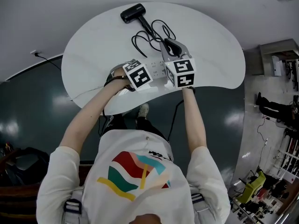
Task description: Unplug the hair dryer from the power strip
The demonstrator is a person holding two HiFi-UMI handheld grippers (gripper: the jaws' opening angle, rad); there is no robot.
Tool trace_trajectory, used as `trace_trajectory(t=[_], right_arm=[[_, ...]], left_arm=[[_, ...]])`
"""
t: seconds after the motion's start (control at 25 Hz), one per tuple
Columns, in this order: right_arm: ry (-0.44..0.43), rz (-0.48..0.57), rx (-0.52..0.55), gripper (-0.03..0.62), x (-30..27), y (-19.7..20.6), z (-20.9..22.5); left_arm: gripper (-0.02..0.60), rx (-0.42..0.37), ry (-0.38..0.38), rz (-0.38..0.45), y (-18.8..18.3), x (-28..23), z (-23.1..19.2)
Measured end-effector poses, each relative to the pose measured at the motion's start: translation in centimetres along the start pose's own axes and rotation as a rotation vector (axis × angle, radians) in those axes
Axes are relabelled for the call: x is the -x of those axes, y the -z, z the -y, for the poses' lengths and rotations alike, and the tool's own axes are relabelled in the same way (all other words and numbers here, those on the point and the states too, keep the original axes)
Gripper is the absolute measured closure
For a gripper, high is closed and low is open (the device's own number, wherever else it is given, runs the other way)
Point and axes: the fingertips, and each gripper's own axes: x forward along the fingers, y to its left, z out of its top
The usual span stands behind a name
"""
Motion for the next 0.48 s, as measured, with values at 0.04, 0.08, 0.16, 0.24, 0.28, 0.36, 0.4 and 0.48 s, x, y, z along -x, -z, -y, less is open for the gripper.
trace_trajectory(t=[0.04,0.08,0.16,0.24,0.28,0.36,0.4,0.48], right_arm=[[-0.009,-0.019,0.009,0.525,-0.5,0.7,0.0],[-0.018,-0.039,0.016,0.525,-1.0,1.4,0.1],[-0.033,-0.072,0.018,0.524,-1.7,2.6,0.2],[-0.037,-0.09,-0.007,0.523,-2.2,3.5,0.8],[-0.035,-0.095,-0.026,0.523,-2.4,3.9,1.2],[-0.025,-0.104,-0.059,0.523,-2.7,4.5,2.1],[-0.019,-0.112,-0.068,0.523,-2.7,4.9,2.5],[-0.011,-0.131,-0.078,0.523,-2.6,5.6,3.1]], left_arm=[[0.472,0.003,0.0,0.005,-0.1,0.0,0.0],[0.472,0.005,0.0,0.007,-0.1,0.0,0.0],[0.472,0.009,0.003,0.01,-0.1,-0.1,-0.1],[0.472,0.013,0.005,0.012,0.0,0.0,-0.1],[0.472,0.016,0.006,0.014,0.0,0.0,-0.2],[0.472,0.02,0.007,0.017,0.0,-0.1,-0.2],[0.472,0.021,0.008,0.018,0.0,-0.1,-0.1],[0.472,0.025,0.009,0.019,0.1,0.0,0.0]])
